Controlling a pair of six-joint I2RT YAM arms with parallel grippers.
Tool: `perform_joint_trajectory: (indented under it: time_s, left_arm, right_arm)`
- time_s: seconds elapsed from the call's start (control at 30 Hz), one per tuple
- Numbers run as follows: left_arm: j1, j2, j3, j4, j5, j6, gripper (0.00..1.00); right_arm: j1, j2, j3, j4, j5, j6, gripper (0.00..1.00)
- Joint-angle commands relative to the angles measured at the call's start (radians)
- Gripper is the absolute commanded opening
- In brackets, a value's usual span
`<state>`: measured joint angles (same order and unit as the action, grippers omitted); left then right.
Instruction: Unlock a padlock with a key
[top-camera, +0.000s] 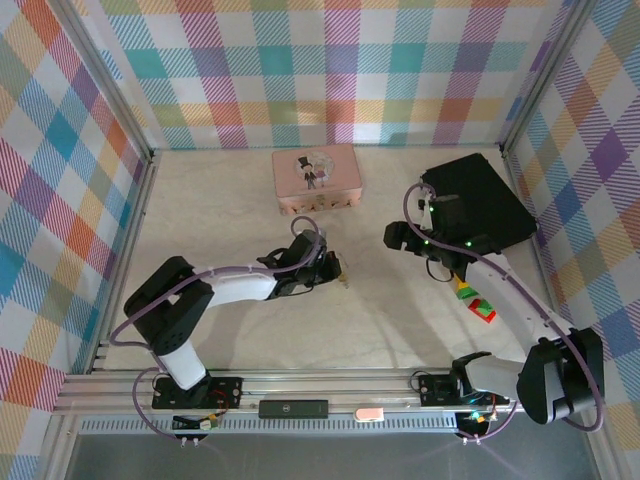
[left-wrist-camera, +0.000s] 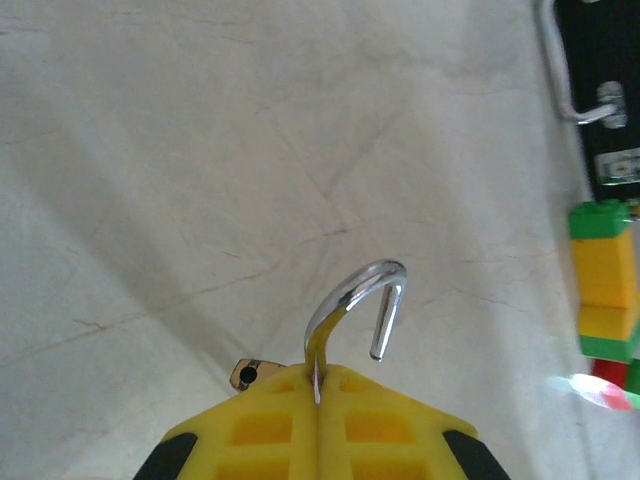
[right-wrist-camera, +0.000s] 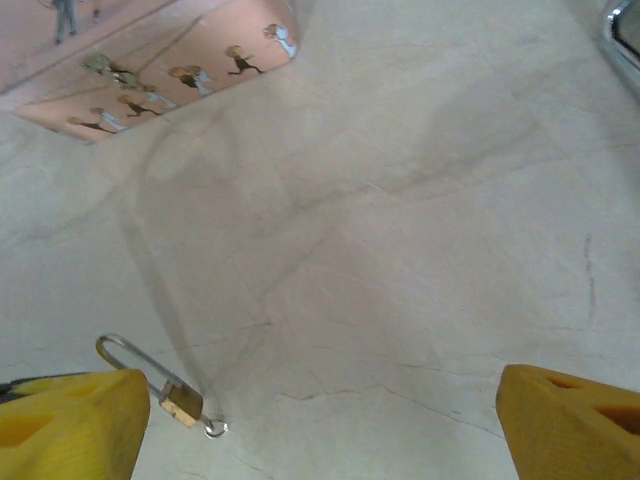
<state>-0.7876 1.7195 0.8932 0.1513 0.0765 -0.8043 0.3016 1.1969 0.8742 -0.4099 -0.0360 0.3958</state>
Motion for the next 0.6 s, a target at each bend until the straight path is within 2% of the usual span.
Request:
perform_joint_trajectory:
  time_s: [0.0,0.07,0.13,0.27,0.33,0.47,0.57]
  left_arm:
    - [0.005,0.059,0.075,-0.08,-0.028,0.05,0.0]
    - [0.004,0.091,0.11,-0.101,-0.04,0.067,0.0]
    - [0.004,0.109,0.127,-0.114,-0.052,0.068,0.05]
    - [0.005,0.103,0.133,-0.128,-0.085,0.061,0.4]
    - [0.006,0.075,0.129,-0.145,-0.109,0.07,0.54]
    - [0.022,-0.017,0.15,-0.225,-0.147,0.14,0.61]
    - [0.053,-0.097,0.169,-0.313,-0.188,0.203,0.68]
  right_arm:
    - [-0.004,-0.021,-0.024,-0.025,0.049,-0.05,0.9]
    - [-0.004,-0.029,-0.041,-0.017,0.061,-0.061,0.9]
    - [-0.004,-0.035,-0.056,0.0,0.078,-0.076,0.91]
    - [-0.005,-0.037,-0.096,0.073,0.14,-0.122,0.91]
    - [-0.008,-0.039,-0.116,0.128,0.174,-0.16,0.91]
    - [-0.021,-0.046,-0.184,0.314,0.265,-0.257,0.91]
    - [-0.052,-0.03,-0.219,0.432,0.28,-0.305,0.92]
